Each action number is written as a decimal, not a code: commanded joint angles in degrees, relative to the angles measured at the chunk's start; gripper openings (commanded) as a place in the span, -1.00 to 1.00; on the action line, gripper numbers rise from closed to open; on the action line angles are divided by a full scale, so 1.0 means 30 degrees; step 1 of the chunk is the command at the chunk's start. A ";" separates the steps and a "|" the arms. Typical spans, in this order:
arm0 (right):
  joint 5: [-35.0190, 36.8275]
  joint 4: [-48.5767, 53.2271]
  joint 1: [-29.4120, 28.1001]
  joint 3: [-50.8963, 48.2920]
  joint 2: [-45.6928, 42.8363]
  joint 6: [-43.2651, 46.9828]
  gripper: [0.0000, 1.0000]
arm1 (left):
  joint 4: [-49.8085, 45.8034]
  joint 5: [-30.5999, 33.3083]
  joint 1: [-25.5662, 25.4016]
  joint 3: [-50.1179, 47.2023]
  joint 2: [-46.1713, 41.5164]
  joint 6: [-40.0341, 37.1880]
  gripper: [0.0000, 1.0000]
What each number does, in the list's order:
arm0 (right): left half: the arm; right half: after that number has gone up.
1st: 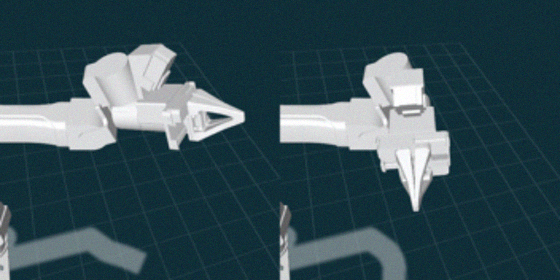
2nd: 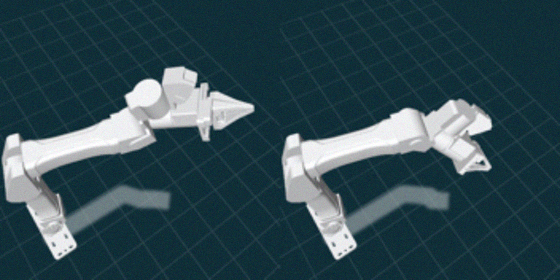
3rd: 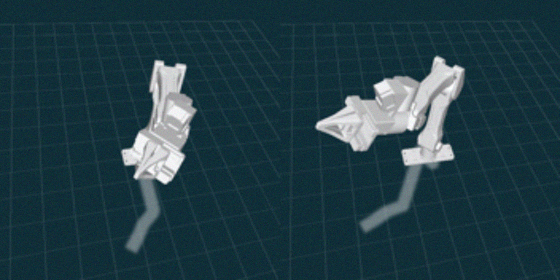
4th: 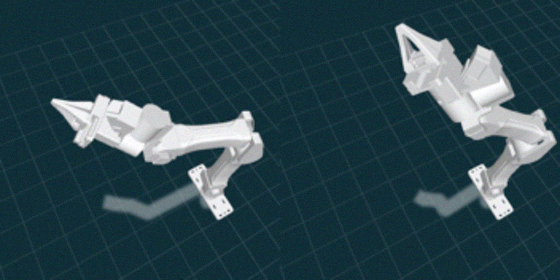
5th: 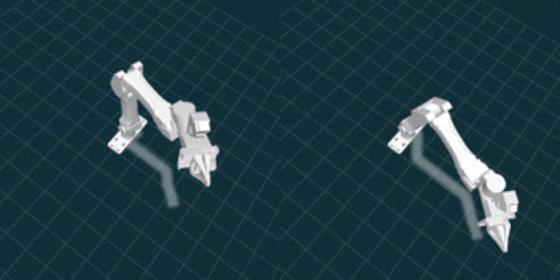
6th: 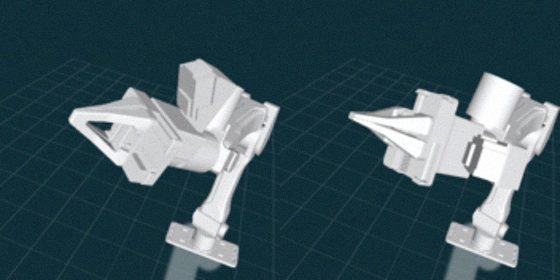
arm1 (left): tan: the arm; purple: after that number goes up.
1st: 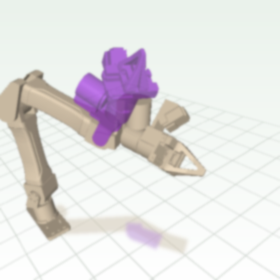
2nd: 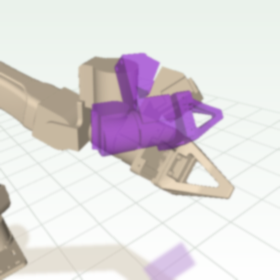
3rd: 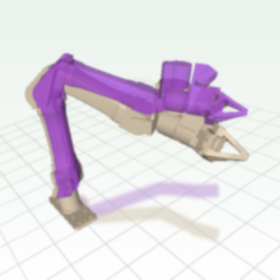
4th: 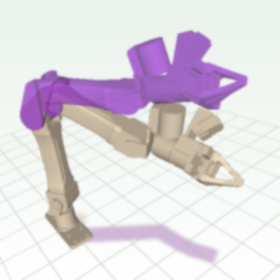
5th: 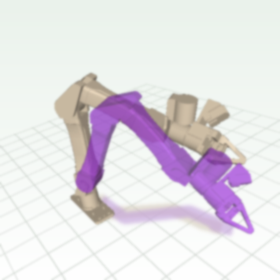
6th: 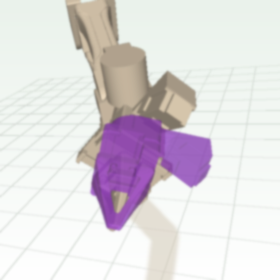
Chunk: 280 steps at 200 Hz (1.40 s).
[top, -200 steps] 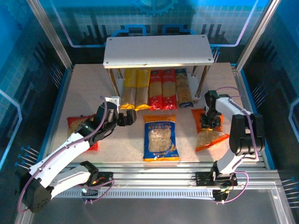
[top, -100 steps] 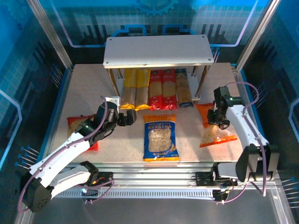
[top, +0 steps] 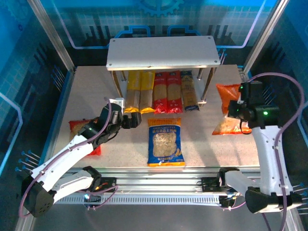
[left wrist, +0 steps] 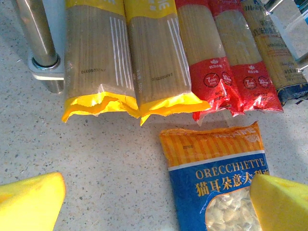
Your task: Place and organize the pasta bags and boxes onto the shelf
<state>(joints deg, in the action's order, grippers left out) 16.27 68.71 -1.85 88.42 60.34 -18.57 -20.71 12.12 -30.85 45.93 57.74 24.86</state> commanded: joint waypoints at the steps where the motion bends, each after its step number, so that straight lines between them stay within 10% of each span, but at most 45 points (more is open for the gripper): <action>1: 0.0114 -0.1343 -0.0850 0.3193 -0.0100 -0.0198 -1.00 | 0.0038 -0.0290 0.0118 0.0784 0.0204 -0.0578 0.98; 133: -0.2786 -0.9686 -0.3669 1.3267 0.8303 -0.0338 -1.00 | -0.0216 -0.0185 0.0088 0.1579 0.0875 -0.0552 0.98; 280: 0.1989 -1.1370 -0.6476 1.4673 1.1432 0.3310 -1.00 | -0.0374 0.0179 0.0105 0.1538 0.1283 -0.0534 0.98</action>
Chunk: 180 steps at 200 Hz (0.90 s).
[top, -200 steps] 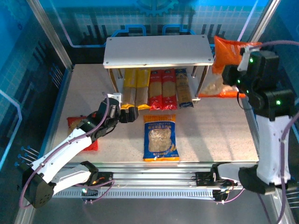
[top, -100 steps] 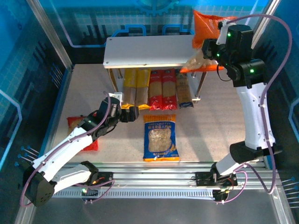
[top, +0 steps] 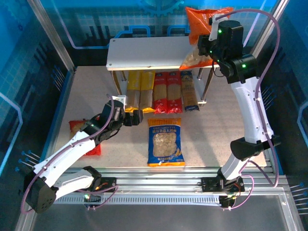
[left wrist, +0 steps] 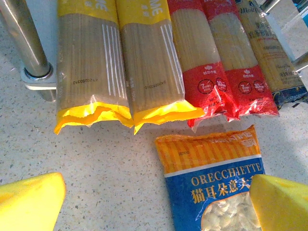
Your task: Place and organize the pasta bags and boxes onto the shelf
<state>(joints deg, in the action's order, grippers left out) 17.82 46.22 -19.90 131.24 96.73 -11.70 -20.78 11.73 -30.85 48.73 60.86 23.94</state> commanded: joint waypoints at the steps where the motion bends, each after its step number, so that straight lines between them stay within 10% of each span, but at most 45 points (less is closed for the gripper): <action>1: 0.1471 -0.3868 -0.0457 0.0402 -0.0694 0.1012 -1.00 | -0.0346 0.0310 0.0111 0.0604 0.0245 -0.0223 0.98; 180: 0.3410 -0.0723 -0.0011 0.2044 0.2933 0.0115 -1.00 | -0.0280 0.0103 0.0118 0.1189 0.1481 -0.0323 0.98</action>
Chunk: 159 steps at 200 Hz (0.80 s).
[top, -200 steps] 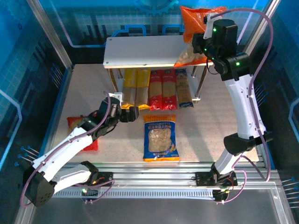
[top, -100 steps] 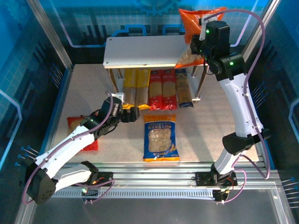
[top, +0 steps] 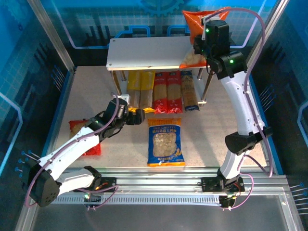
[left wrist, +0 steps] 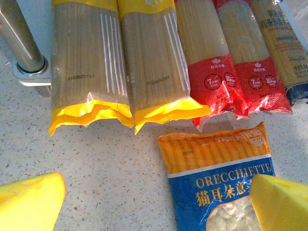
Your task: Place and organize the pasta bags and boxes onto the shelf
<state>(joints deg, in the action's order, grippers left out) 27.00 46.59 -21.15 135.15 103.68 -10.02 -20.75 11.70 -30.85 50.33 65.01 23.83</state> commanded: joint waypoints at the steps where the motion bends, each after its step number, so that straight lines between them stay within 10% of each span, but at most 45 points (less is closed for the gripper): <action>1: 0.0318 -0.0849 0.0431 0.0740 0.0636 -0.0472 -1.00 | -0.0288 0.0111 0.0118 0.0657 0.0097 -0.0293 0.99; 21: -0.0172 -0.0481 0.0732 0.0740 0.1035 -0.0924 -0.98 | -0.0346 0.0196 0.0118 0.0627 0.0067 -0.0322 0.98; 102: -0.1663 0.0028 0.1225 0.0623 0.1506 -0.1464 0.24 | -0.0422 0.0229 0.0118 0.0664 0.0071 -0.0282 0.98; 159: -0.3192 -0.1854 0.1299 -0.0880 -0.0503 -0.1867 0.42 | -0.0553 0.0405 0.0116 0.0527 -0.0122 -0.0184 0.99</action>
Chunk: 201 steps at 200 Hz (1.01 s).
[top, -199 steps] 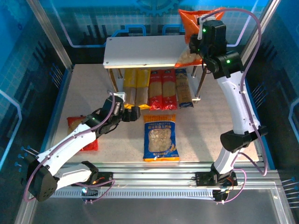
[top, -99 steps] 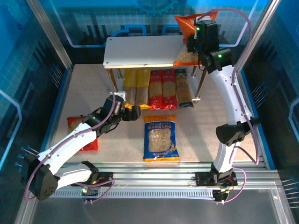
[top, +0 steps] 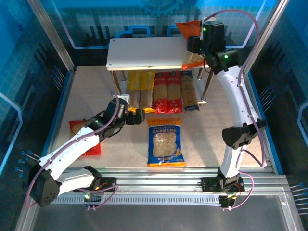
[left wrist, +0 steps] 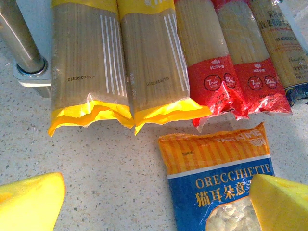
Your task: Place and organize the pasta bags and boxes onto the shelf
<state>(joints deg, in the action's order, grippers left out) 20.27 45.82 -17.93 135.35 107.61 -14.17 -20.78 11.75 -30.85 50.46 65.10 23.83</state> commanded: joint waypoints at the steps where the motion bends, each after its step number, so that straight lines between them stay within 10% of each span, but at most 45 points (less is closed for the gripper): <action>1: -0.0952 -0.1699 0.0232 -0.1044 -0.1909 -0.0501 0.42 | -0.0546 0.0391 0.0117 0.0475 -0.0159 -0.0197 0.99; 34: -0.1133 -0.3837 0.0882 -0.3864 -0.4426 -0.1121 0.33 | -0.0430 0.0380 0.0118 0.0312 -0.0284 -0.0113 0.98; 69: -0.1659 -0.3950 0.1515 -0.3753 -0.4248 -0.0931 -0.49 | -0.0429 0.0325 0.0118 0.0371 -0.0275 -0.0143 0.98; 201: -0.2742 -0.0774 0.2021 0.3146 0.3433 -0.0562 -0.61 | -0.0868 0.0782 0.0118 0.0411 -0.0168 -0.0066 0.99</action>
<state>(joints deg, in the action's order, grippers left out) 10.24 37.50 -12.64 141.29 115.37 -16.47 -22.26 12.82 -30.85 50.46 65.10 23.86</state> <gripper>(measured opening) 0.194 0.992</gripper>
